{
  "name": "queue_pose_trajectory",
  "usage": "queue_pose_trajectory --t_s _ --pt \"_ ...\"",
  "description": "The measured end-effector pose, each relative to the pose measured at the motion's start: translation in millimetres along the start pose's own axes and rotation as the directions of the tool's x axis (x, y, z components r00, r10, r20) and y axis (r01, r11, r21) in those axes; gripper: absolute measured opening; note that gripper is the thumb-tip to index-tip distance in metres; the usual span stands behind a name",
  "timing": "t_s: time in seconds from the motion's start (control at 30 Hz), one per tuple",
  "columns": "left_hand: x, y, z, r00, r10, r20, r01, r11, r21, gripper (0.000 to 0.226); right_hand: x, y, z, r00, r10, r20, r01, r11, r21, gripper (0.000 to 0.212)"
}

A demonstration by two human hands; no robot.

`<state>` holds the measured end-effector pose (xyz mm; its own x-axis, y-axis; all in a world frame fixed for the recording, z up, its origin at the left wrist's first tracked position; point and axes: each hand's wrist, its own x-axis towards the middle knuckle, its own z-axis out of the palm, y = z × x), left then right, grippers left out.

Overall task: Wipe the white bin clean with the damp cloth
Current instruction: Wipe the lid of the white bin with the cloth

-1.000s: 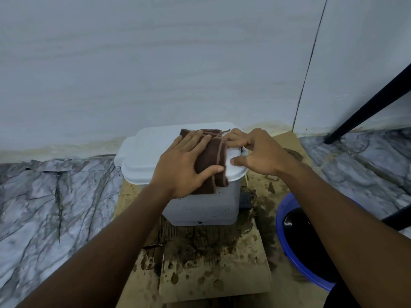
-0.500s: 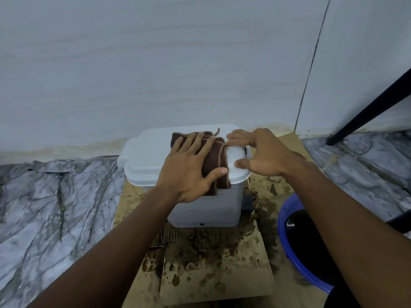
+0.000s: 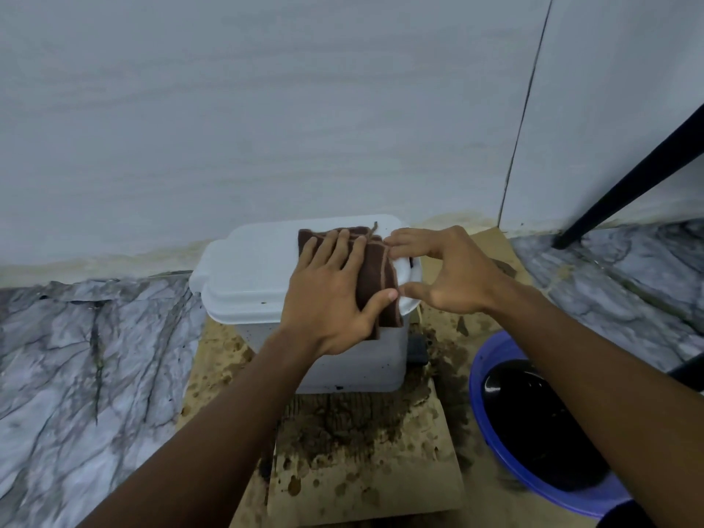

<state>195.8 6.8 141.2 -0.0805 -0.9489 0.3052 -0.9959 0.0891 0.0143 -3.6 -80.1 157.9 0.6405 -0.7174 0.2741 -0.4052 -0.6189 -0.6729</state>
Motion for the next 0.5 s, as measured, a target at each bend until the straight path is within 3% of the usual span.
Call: queue_pose_trajectory --t_s 0.2,0.33,0.5 --pt "-12 -32 -5 0.997 0.078 -0.024 -0.08 0.993 -0.087 0.077 6 -4 -3 0.999 0.018 0.048 -0.02 0.999 0.047 0.051" --pt "-38 -80 -10 1.0 -0.006 -0.026 0.003 0.994 -0.111 0.076 3 -8 -1 0.999 0.041 0.032 -0.044 0.994 0.103 0.046" --pt "-21 -45 -8 1.0 -0.018 -0.006 0.018 1.0 0.019 0.084 6 -10 3 0.999 0.017 -0.034 -0.015 0.999 0.047 0.04"
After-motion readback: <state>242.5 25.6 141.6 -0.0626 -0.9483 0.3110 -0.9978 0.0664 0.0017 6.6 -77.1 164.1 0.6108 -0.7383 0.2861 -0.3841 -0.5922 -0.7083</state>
